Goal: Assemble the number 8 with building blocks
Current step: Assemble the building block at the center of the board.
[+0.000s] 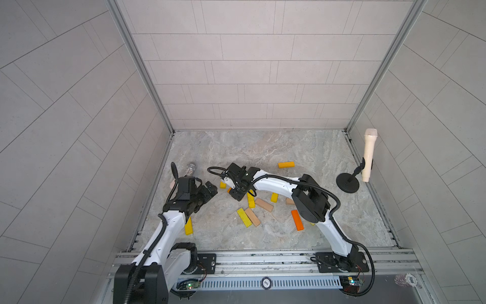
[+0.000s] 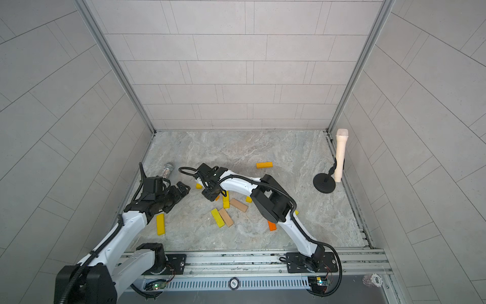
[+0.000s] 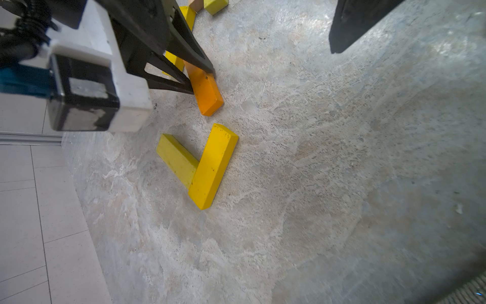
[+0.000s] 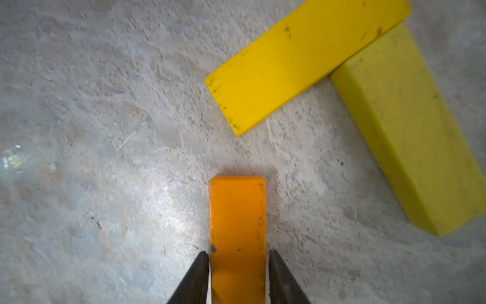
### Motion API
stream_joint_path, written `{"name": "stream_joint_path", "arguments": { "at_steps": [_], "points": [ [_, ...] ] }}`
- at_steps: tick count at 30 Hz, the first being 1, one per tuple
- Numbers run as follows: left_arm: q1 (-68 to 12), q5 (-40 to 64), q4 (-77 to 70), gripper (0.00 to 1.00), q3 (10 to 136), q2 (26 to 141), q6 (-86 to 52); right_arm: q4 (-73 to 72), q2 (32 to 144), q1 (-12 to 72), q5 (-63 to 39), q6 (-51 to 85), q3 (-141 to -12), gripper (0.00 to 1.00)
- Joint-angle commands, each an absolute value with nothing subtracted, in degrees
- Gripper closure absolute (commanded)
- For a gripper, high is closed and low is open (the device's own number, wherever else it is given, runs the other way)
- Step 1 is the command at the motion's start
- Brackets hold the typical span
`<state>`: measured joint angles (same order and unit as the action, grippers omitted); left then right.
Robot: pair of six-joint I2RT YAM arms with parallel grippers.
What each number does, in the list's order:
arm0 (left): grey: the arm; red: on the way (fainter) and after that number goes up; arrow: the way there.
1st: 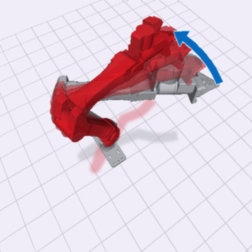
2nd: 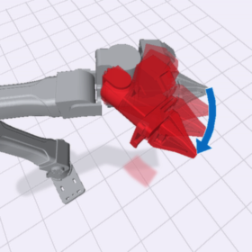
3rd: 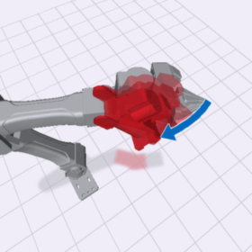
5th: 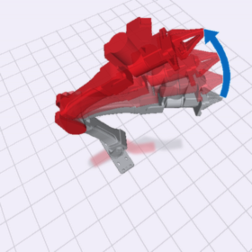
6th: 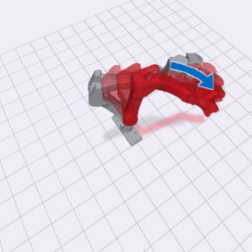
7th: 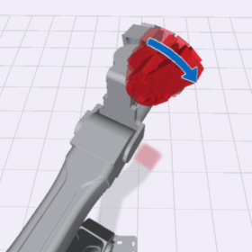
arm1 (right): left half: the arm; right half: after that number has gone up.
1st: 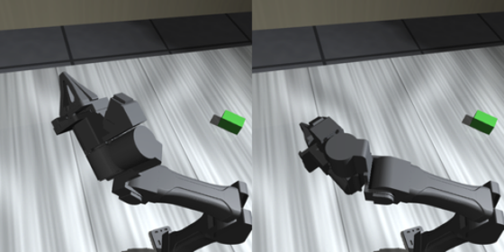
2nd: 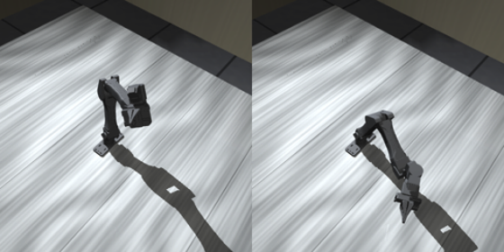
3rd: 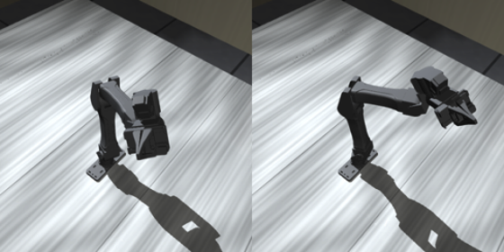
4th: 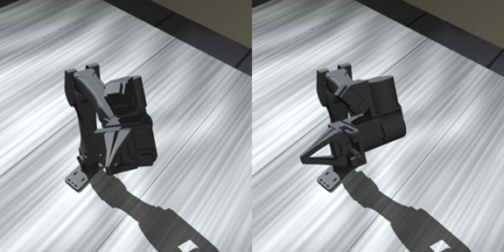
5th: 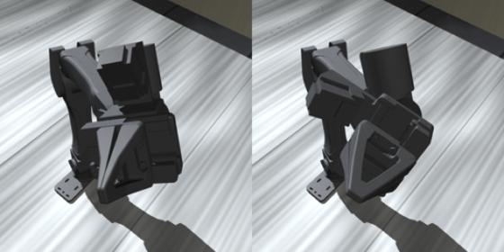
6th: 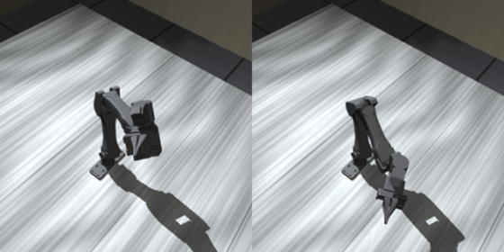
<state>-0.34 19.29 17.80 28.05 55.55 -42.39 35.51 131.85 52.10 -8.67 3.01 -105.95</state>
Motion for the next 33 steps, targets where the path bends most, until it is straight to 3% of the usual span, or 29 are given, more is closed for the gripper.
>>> {"name": "stream_joint_path", "arguments": {
  "at_steps": [1,4,11,19,33],
  "points": [
    [0.09,18.74,18.01,0.0,28.39,55.31,-41.09,38.06,132.54,52.64,-8.53,1.56,-107.2,0.53],
    [0.09,18.64,18.43,0.0,28.56,54.82,-40.08,37.89,131.72,53.01,-7.11,1.96,-105.64,0.45],
    [0.09,18.36,18.73,0.0,28.74,54.57,-39.47,32.96,126.37,53.2,-2.2,5.34,-96.85,0.38],
    [0.0,19.23,18.26,0.0,28.92,54.92,-38.84,27.24,121.58,51.62,0.71,12.61,-88.89,0.4],
    [-0.03,20.7,17.98,0.0,29.53,56.5,-37.38,23.86,119.93,49.93,0.04,18.54,-85.69,0.44]
  ]
}}
